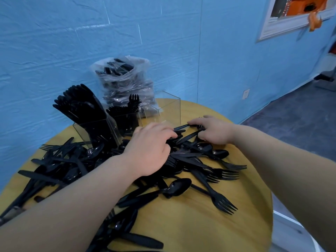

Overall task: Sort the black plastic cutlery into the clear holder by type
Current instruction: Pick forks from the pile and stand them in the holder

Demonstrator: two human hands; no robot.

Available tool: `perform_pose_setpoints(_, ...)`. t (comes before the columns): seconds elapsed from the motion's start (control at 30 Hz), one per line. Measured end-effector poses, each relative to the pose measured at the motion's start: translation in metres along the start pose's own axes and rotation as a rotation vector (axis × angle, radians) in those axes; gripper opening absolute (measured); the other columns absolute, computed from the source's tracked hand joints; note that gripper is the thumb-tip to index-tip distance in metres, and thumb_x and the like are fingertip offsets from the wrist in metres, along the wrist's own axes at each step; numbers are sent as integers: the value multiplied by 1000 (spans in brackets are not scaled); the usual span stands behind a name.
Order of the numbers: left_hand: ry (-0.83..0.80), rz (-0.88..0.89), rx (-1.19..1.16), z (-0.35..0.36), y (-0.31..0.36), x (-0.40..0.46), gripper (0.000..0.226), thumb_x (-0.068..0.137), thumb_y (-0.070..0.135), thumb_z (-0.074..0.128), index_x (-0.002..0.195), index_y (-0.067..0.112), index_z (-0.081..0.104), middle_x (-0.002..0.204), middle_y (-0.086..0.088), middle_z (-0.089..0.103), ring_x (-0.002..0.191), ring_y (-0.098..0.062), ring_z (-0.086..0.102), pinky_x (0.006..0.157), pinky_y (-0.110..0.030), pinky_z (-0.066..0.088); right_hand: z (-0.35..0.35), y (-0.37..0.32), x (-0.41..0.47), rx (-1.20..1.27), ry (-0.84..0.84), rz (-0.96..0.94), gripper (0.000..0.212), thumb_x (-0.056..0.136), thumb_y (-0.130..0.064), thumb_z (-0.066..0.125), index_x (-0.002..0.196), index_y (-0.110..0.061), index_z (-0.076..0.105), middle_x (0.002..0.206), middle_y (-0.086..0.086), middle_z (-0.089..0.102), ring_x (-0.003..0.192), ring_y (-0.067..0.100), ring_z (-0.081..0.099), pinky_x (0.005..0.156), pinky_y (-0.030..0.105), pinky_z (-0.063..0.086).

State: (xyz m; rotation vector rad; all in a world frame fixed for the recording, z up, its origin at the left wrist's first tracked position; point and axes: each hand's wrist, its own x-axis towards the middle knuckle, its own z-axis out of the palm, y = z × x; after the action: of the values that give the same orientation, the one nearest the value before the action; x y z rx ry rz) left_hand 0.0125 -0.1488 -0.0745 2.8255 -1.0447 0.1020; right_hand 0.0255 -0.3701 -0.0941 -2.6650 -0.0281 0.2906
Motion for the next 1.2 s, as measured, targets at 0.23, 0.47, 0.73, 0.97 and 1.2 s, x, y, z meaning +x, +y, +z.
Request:
perform_pose_setpoints(0.23,98,-64,-12,3,8,-1,38,99,24,33,129,26,55,136,14,49,129,-11,36,105,-39,30,11,3,-34,36,163,-80,42,90,-18,56,131,-29,55,134,-6,53,121,14,47,98,23,34)
perform_pose_setpoints(0.47,-50,14,132,7,26,19,47,97,42,37,143,28,37,150,8,34,139,-18,26,110,-47,25,27,5,-62,256,329,-137,37,85,-4,59,118,-20,64,117,-8,60,109,9,54,92,12,36)
perform_pose_setpoints(0.73,-166,-22,188,12,39,38,55,95,55,36,143,28,36,142,3,44,133,-22,33,102,-49,27,34,10,-76,506,533,94,40,86,-5,51,118,-27,62,104,-4,68,102,4,61,89,27,51)
perform_pose_setpoints(0.97,-185,-50,144,10,37,40,44,94,53,44,133,36,50,127,3,55,128,-24,36,101,-47,28,25,12,-79,286,405,93,41,85,-16,63,126,-21,58,116,-5,64,97,7,58,84,17,40)
perform_pose_setpoints(1.2,-89,-29,18,16,33,35,28,94,46,48,119,44,61,92,9,55,112,-22,43,97,-46,38,23,3,-80,129,396,172,47,86,-25,64,131,-27,52,101,-7,61,88,10,52,78,21,40)
